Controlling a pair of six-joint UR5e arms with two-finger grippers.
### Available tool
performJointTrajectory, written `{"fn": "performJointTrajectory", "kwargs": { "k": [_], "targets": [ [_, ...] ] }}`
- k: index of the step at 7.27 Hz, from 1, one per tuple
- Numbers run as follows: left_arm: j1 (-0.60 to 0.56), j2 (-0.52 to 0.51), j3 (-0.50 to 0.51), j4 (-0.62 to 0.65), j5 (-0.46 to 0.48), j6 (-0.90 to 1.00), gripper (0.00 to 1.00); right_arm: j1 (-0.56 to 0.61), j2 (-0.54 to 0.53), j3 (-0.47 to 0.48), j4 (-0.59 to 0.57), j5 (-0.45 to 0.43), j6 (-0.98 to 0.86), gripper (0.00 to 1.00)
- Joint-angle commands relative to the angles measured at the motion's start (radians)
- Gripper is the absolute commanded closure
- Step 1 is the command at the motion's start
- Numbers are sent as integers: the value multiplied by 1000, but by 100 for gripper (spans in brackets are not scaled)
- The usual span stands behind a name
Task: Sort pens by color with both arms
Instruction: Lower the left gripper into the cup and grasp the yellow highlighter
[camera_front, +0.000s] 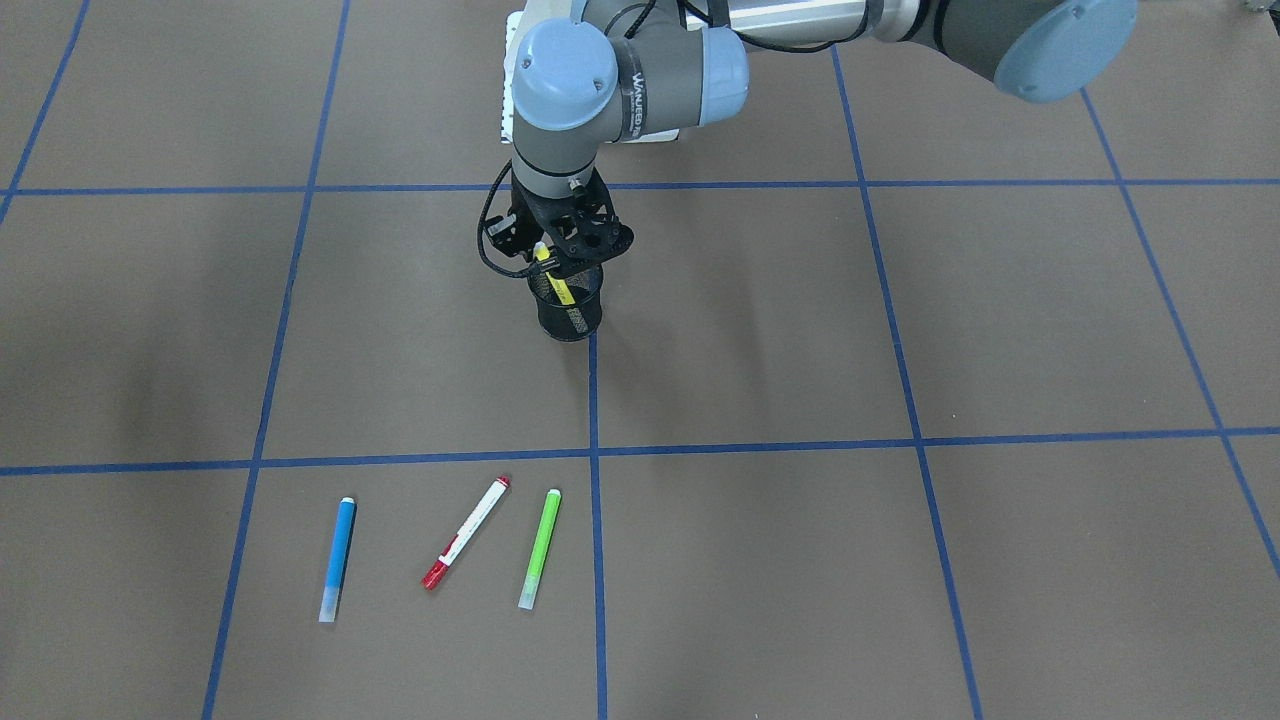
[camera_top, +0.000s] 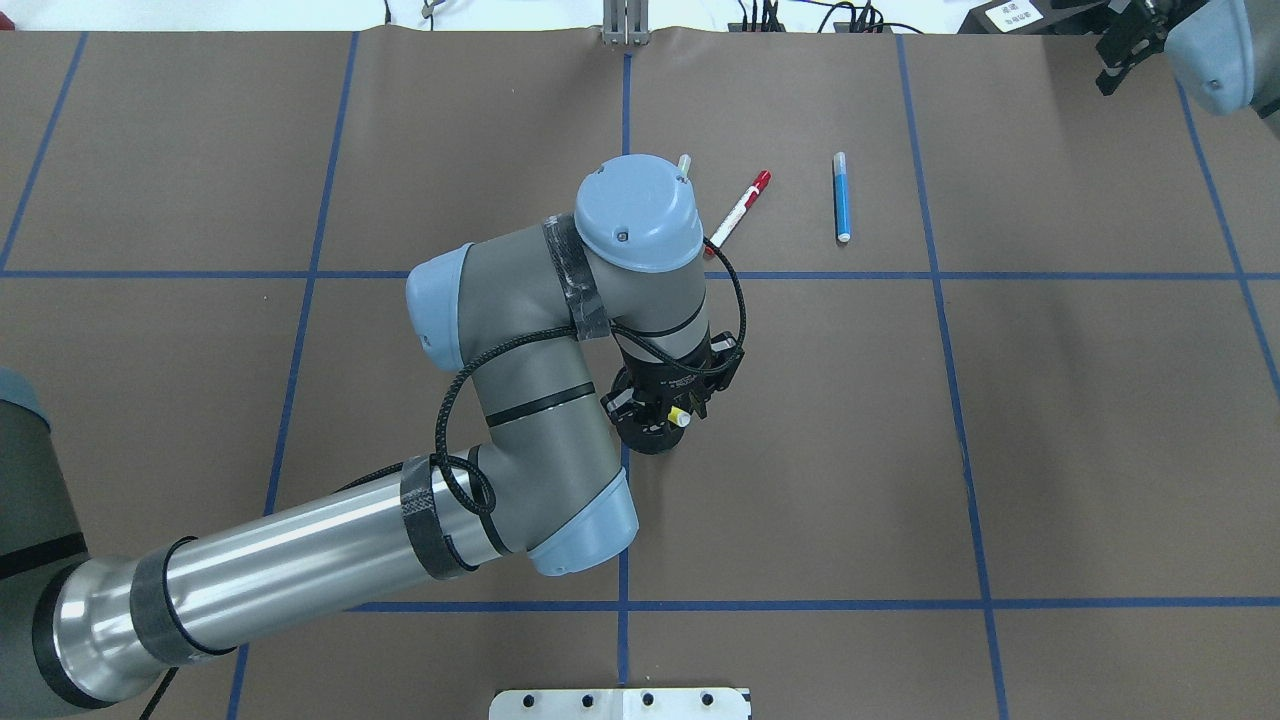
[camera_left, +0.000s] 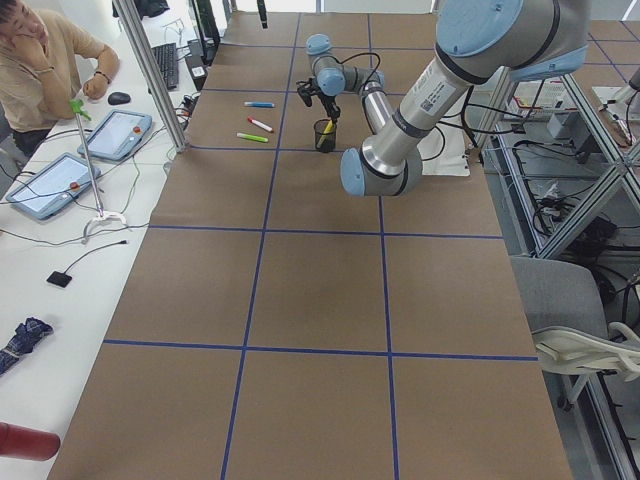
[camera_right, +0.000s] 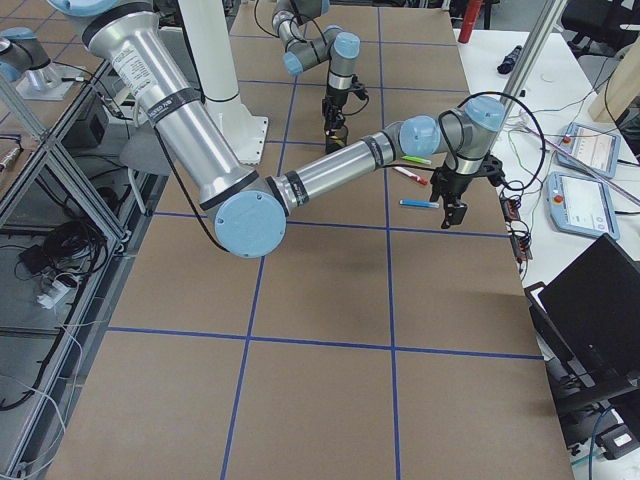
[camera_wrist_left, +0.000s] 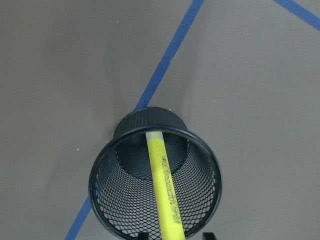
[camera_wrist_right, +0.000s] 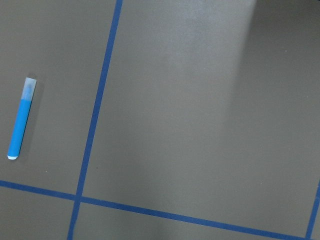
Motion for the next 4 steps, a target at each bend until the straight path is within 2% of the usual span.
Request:
{"fn": "performJointTrajectory", "kwargs": {
  "k": [1, 3, 4],
  "targets": [
    [4, 0, 0, 0, 1, 3, 55, 0, 0, 0, 0, 0, -1, 1],
    [4, 1, 0, 0, 4, 3, 72, 0, 0, 0, 0, 0, 1, 1],
    [2, 1, 0, 0, 5, 18, 76, 0, 0, 0, 0, 0, 1, 1]
  ]
}}
